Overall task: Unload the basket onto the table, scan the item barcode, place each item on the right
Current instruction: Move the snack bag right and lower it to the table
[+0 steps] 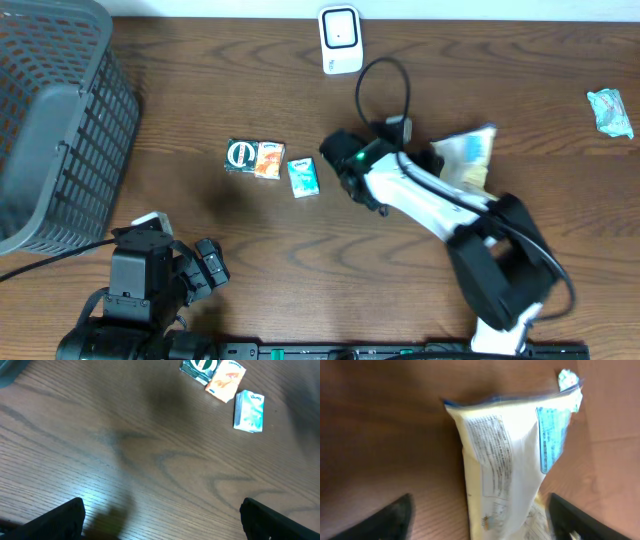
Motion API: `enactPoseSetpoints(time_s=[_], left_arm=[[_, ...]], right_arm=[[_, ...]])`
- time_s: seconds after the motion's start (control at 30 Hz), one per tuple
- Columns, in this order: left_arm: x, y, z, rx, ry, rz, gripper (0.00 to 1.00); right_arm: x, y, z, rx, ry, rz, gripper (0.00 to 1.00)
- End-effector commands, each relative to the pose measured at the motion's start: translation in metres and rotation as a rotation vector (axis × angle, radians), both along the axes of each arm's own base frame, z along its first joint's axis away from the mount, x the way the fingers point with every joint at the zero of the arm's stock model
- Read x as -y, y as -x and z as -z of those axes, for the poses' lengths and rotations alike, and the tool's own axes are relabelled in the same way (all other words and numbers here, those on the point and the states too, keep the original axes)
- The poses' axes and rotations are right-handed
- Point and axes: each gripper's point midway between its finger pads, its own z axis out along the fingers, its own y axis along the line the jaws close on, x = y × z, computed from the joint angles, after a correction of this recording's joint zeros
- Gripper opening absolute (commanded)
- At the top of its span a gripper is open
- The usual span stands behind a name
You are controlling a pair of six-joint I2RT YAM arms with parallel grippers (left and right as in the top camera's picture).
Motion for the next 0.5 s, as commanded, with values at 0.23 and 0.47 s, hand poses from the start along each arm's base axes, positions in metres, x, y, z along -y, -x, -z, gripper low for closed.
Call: enactPoseSetpoints(time_s=[0.23, 0.47], left_arm=[[-0.002, 0.001, 0.001, 0.0, -0.009, -0.006, 0.97], [-0.002, 0.001, 0.001, 0.0, -0.009, -0.006, 0.97]], right_arm=[[0.094, -0.016, -0.09, 0.169, -0.464, 0.263, 0.99], [0.152, -0.021, -0.056, -0.011, -0.795, 0.232, 0.99]])
